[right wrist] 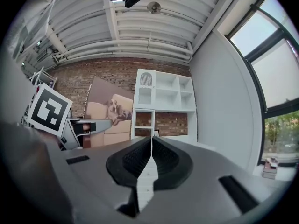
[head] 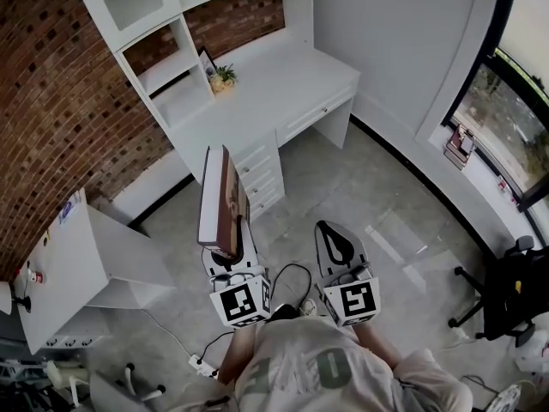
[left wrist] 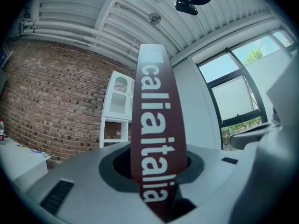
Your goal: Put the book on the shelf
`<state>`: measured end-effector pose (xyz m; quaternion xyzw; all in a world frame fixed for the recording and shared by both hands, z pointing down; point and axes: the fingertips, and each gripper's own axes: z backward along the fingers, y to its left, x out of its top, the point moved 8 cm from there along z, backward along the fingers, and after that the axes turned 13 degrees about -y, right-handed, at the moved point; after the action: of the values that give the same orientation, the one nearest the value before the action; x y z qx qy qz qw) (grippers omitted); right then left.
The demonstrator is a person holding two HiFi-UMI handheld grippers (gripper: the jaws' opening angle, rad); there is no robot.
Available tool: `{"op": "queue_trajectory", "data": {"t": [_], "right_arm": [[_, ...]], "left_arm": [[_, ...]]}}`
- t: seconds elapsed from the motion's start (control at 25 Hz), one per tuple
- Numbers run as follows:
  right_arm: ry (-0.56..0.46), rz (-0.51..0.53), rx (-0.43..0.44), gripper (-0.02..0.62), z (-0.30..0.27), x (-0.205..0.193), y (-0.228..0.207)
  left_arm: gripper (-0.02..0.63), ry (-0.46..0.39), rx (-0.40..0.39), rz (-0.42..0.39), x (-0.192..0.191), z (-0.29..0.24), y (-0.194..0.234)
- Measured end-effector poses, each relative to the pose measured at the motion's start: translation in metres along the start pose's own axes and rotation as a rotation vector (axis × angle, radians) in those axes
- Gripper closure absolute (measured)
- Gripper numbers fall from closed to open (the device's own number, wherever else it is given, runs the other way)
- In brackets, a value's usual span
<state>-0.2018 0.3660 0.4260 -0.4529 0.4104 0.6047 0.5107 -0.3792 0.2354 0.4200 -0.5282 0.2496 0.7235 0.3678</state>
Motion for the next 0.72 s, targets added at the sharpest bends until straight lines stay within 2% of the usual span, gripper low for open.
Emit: {"op": "queue_trajectory", "data": {"t": [0.32, 0.44, 0.72], "right_arm": [[0.012, -0.049, -0.038, 0.578, 0.004, -0.011, -0.034], [0.048, -0.046, -0.039, 0.578, -0.004, -0.012, -0.044], [0.0, -0.03, -0.022, 0.578, -0.045, -0.032, -0.072]], "left_arm": [[0.451, 0.007, 0.017, -0.005, -0.008, -0.021, -0.014], [0.451, -0.003, 0.006, -0.007, -0.01, -0.037, -0.019], [0.451, -0.04, 0.018, 0.005, -0.032, -0.084, -0.022]]}}
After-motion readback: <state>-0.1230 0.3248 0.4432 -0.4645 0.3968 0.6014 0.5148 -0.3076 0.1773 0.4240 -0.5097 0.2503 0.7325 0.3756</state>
